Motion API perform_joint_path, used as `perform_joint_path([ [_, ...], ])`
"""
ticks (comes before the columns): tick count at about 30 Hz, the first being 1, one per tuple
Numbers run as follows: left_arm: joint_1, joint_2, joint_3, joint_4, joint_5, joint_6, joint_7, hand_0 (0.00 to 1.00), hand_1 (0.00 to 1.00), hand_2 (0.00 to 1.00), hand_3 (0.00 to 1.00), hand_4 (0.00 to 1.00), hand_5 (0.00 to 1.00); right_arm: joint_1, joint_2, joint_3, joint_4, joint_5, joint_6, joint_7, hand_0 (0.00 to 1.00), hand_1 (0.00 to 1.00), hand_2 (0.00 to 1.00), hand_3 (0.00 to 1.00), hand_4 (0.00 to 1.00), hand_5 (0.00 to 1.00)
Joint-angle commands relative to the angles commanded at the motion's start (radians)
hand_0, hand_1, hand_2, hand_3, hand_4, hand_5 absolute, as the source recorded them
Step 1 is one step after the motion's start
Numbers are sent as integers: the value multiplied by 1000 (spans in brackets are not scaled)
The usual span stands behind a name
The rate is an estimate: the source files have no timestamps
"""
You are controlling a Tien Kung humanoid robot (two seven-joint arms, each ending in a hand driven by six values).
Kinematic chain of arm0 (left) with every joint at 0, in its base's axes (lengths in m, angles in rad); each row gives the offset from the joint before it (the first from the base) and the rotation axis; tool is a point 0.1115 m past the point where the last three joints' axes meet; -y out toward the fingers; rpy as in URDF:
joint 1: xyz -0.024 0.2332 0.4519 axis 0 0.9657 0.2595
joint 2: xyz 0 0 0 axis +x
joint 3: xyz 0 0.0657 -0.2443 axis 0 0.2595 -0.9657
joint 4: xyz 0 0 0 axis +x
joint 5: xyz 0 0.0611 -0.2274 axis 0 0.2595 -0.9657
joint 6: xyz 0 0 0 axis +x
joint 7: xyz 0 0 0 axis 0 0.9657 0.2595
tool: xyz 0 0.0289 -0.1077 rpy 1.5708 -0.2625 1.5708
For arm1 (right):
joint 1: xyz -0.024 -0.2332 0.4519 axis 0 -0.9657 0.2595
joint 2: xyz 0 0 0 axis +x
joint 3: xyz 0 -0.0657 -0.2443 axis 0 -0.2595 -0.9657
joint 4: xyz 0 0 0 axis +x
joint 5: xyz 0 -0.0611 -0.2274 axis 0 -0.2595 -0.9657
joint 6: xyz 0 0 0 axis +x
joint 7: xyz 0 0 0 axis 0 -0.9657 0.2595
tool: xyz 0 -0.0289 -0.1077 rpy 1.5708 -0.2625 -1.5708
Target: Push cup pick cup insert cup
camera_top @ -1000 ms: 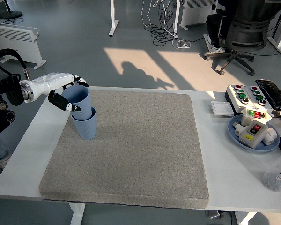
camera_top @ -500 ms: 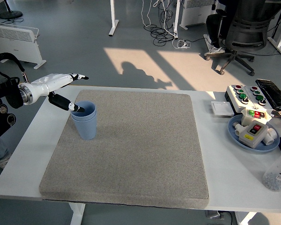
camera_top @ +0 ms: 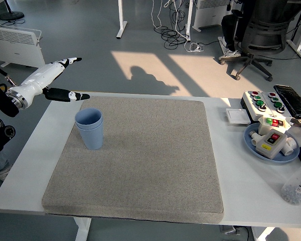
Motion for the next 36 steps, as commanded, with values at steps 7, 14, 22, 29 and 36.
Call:
perform_joint_path([
  [7, 174, -35, -220, -165, -159, -14, 65, 713, 701, 734, 652, 717, 673, -6, 2, 4, 0, -4, 0, 0, 691, 607, 637, 556, 101, 413],
  [14, 387, -106, -446, -347, -429, -36, 30, 685, 683, 694, 609, 668, 725, -11, 4, 6, 0, -2, -2, 1, 690, 608, 637, 556, 101, 413],
  [22, 597, -190, -625, -423, -719, -113, 64, 682, 678, 679, 605, 651, 891, -16, 3, 7, 0, -11, -1, -2, 690, 607, 637, 556, 101, 413],
  [29, 747, -271, -733, -441, -767, -212, 96, 680, 680, 676, 608, 638, 992, -22, 3, 8, 0, -12, -2, -2, 691, 607, 637, 556, 101, 411],
  [36, 870, -346, -788, -442, -765, -261, 103, 678, 684, 680, 622, 633, 998, -26, 5, 17, 0, -23, -3, -6, 690, 608, 636, 556, 101, 412],
])
